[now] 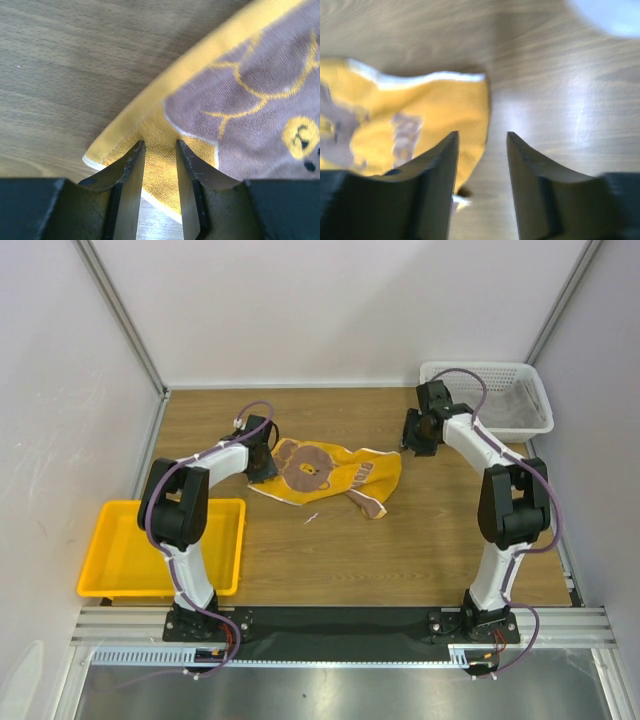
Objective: Fold and stack the towels
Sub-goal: Flatten out the crumpled towel
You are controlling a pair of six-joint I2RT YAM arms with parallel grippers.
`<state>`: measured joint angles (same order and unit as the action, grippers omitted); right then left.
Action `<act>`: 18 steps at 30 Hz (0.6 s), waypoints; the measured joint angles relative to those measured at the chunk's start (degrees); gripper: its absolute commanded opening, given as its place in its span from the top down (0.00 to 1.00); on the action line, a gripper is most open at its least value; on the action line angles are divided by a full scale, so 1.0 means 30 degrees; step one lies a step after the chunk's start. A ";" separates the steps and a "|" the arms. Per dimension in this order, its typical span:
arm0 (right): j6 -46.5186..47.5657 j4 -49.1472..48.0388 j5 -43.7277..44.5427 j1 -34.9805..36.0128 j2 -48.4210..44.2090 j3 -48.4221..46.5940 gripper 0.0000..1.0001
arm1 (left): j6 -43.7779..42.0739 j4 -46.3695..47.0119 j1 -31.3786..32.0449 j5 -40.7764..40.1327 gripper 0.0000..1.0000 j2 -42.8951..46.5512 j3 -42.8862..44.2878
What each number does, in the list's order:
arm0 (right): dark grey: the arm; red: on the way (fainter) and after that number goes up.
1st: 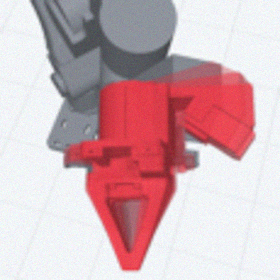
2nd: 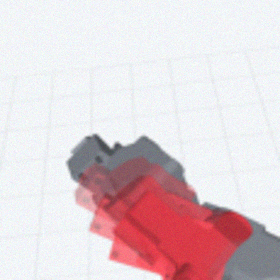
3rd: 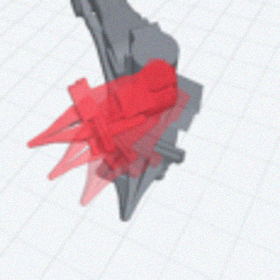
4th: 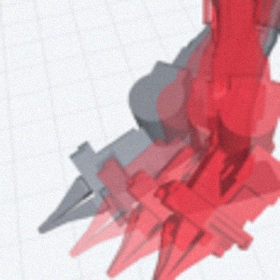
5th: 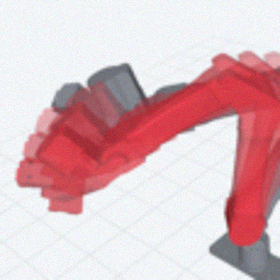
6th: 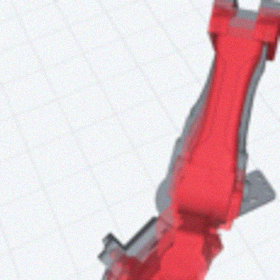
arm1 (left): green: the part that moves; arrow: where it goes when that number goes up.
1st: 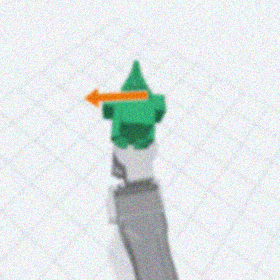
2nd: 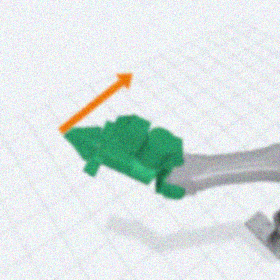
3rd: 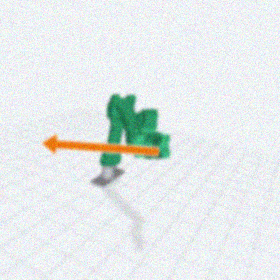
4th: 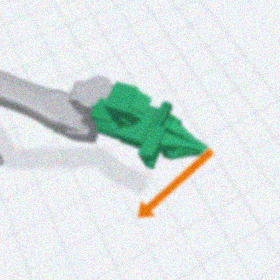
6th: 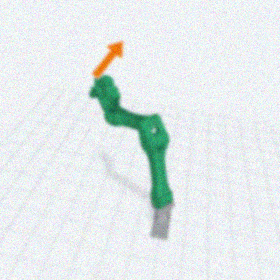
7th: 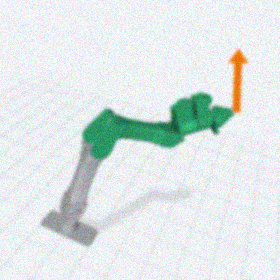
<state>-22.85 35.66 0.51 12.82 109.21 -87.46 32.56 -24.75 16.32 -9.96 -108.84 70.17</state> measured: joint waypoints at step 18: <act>-0.1974 -0.1297 -0.1960 0.4146 -0.5982 0.8495 0.30 | -0.0015 0.0437 0.0007 0.0029 0.61 0.0189 -0.0335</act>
<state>-28.77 31.77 -5.37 25.26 91.26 -61.98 32.51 -23.44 16.34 -9.87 -108.27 69.17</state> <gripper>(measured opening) 0.698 0.386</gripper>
